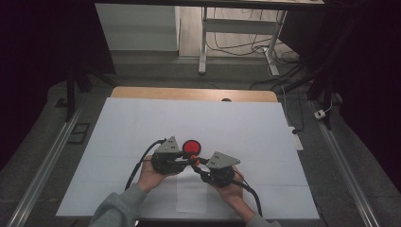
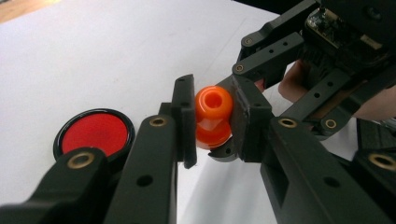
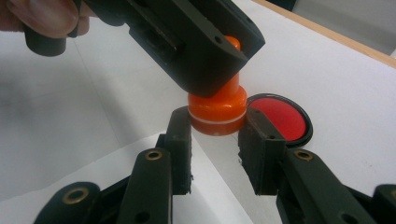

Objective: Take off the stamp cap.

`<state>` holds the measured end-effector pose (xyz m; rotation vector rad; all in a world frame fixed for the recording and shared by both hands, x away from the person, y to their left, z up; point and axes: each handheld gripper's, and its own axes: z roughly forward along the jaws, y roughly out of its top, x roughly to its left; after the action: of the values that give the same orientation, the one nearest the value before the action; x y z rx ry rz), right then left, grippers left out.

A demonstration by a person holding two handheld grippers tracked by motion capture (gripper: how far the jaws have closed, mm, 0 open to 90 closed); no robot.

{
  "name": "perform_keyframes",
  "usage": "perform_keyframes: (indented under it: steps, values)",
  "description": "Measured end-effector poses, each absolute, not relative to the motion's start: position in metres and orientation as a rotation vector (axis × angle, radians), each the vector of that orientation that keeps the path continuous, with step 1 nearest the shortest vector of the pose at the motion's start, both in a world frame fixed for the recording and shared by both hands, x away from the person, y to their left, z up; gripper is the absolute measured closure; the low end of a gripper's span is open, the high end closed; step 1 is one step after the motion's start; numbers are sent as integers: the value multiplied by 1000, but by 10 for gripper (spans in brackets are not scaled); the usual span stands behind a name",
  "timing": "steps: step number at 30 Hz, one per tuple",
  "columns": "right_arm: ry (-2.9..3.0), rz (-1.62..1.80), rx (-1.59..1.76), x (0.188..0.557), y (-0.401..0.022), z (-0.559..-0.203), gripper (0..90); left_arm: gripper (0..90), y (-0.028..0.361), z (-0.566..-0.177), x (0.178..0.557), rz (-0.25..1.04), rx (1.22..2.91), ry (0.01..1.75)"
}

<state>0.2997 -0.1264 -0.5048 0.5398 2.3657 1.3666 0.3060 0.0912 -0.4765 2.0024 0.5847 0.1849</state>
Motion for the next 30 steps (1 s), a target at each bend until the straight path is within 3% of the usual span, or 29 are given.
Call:
perform_keyframes:
  steps: [30]
  values:
    - [2358, 1407, 538, 299, -129, -506, 652, 731, 91, -476, 301, 218, 1977, 584]
